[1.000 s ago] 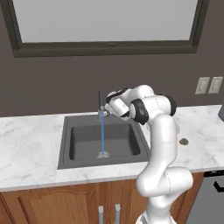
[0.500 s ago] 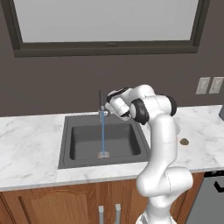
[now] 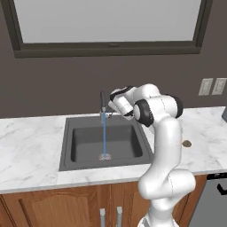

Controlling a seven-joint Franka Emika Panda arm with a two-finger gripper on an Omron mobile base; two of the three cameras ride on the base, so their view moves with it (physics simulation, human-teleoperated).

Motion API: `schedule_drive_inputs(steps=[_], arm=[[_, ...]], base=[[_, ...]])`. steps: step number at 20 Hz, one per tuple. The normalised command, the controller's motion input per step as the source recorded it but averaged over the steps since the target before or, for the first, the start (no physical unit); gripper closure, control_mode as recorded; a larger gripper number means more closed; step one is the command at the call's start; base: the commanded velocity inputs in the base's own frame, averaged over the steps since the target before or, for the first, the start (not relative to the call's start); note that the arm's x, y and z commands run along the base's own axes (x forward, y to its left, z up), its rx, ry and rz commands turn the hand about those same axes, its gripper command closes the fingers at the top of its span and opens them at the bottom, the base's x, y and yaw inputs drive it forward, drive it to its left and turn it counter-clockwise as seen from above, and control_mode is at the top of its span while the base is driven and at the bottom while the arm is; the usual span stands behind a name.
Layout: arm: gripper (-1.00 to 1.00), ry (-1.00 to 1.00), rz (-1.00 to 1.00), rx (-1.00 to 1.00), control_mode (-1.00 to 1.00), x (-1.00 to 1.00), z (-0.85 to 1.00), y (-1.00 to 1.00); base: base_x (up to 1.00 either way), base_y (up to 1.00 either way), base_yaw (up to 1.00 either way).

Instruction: Turn on the sink faucet. Then move the garlic from the counter to the sink. Turn off the sink. Move the vegetable from the sink to the pot next to the stove. Finally move the pot to the front right burner.

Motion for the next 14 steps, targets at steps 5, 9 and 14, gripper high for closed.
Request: schedule_drive_inputs(steps=[5,9,14], arm=[[-1.0,0.0,-0.02,0.0,-1.0,-0.08,0.57,-0.1],[-1.0,0.0,-0.01,0.0,-1.0,-0.28,0.42,-0.07],[-1.0,0.0,-0.01,0.0,-1.0,-0.51,0.26,-0.14]], base=[[0.0,0.0,0.0],[0.0,0.0,0.0],[0.0,0.0,0.0]])
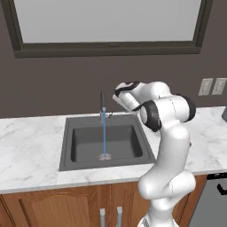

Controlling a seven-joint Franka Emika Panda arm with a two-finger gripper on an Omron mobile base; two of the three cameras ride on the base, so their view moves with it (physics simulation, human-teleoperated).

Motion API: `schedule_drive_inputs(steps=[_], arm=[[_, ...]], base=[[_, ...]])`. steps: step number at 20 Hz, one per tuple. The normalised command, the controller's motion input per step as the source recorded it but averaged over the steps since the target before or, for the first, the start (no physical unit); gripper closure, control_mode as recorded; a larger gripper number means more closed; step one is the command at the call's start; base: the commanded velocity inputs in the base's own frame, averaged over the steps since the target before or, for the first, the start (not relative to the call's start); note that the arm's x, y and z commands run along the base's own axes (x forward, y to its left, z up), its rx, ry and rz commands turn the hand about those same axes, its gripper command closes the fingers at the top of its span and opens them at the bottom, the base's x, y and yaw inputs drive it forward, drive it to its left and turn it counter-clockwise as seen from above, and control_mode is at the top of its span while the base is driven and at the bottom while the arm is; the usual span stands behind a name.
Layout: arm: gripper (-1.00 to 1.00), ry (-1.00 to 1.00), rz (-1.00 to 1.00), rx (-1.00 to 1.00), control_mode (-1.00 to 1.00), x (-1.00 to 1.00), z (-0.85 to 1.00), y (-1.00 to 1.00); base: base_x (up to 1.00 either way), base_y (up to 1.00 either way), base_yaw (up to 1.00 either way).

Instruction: Turn on the sink faucet. Then move the garlic from the counter to the sink. Turn off the sink. Move the vegetable from the sink to the pot next to the stove. Finally move the pot to the front right burner.

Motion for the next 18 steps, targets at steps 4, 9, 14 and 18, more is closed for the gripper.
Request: schedule_drive_inputs(steps=[4,9,14,18], arm=[[-1.0,0.0,0.0,0.0,-1.0,-0.73,0.26,-0.2],[-1.0,0.03,-0.03,0.0,-1.0,-0.79,0.44,-0.29],[-1.0,0.07,-0.02,0.0,-1.0,-0.73,0.55,-0.28],[-1.0,0.11,0.0,0.0,-1.0,-0.67,0.59,-0.28]], base=[[0.0,0.0,0.0],[0.0,0.0,0.0],[0.0,0.0,0.0],[0.0,0.0,0.0]])
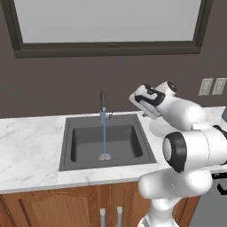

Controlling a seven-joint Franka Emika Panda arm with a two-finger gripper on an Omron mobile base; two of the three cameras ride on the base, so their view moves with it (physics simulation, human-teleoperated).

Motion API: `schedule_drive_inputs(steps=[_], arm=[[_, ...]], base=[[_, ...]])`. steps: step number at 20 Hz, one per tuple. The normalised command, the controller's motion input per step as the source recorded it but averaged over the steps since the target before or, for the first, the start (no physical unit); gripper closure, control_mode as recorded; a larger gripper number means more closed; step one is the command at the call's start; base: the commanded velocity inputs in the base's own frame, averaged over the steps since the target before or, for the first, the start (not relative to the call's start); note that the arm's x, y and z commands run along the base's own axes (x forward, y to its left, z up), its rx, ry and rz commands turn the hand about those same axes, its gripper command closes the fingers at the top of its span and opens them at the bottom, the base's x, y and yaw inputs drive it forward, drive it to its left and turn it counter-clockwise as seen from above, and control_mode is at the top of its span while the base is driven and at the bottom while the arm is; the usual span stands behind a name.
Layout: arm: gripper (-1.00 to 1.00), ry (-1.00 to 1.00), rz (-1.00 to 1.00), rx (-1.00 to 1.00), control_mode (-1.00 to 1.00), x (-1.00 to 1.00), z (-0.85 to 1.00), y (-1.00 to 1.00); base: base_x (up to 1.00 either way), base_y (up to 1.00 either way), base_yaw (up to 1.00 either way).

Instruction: Turn on the sink faucet. Then move the garlic from the counter to the sink. Turn off the sink. Move the vegetable from the sink to the pot next to the stove. Finally move the pot to the front right burner.

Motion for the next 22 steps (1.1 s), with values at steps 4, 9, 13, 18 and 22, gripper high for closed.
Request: schedule_drive_inputs(steps=[4,9,13,18,22], arm=[[-1.0,0.1,-0.01,0.0,-1.0,-0.66,0.37,-0.37],[-1.0,0.08,0.0,0.0,-1.0,-0.64,0.06,-0.56],[-1.0,0.14,0.0,0.0,-1.0,-0.64,0.0,-0.71],[-1.0,0.16,0.0,0.0,-1.0,-0.56,0.0,-0.69],[-1.0,0.13,0.0,-0.05,-1.0,-0.42,-0.15,-0.66]], base=[[0.0,0.0,0.0],[0.0,0.0,0.0],[0.0,0.0,0.0],[0.0,0.0,0.0],[0.0,0.0,0.0]])
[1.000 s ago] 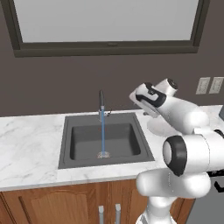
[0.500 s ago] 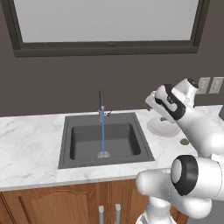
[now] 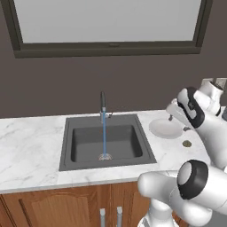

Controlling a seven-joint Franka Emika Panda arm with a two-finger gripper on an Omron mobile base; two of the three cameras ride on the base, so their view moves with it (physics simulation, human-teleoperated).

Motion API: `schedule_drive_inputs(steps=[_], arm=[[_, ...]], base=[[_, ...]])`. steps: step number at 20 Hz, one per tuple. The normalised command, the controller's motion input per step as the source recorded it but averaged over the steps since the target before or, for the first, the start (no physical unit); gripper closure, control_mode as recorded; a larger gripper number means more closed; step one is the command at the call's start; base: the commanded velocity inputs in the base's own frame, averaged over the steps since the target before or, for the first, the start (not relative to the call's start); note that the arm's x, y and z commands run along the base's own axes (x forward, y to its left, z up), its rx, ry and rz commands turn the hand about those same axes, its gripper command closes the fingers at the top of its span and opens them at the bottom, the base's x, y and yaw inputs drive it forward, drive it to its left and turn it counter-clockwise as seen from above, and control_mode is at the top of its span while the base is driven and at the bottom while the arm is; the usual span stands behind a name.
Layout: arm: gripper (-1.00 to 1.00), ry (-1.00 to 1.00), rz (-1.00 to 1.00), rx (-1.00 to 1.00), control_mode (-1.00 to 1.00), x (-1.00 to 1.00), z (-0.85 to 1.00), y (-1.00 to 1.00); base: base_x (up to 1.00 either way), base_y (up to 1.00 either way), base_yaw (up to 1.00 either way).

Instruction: Turn on the sink faucet. Then move the garlic from the counter to the sink. Turn off the sink. Move the vegetable from the sink to the pot next to the stove. Finally move the pot to the front right burner.

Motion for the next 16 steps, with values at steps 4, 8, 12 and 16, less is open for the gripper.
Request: schedule_drive_inputs(steps=[4,8,12,16], arm=[[-1.0,0.09,0.0,-0.08,-1.0,-0.24,-0.23,-0.66],[-1.0,0.03,0.01,-0.09,-1.0,-0.01,-0.24,-0.59],[-1.0,0.01,0.05,-0.08,-1.0,0.0,-0.28,-0.49],[-1.0,0.01,0.09,-0.06,-1.0,0.0,-0.27,-0.41]], base=[[0.0,0.0,0.0],[0.0,0.0,0.0],[0.0,0.0,0.0],[0.0,0.0,0.0]])
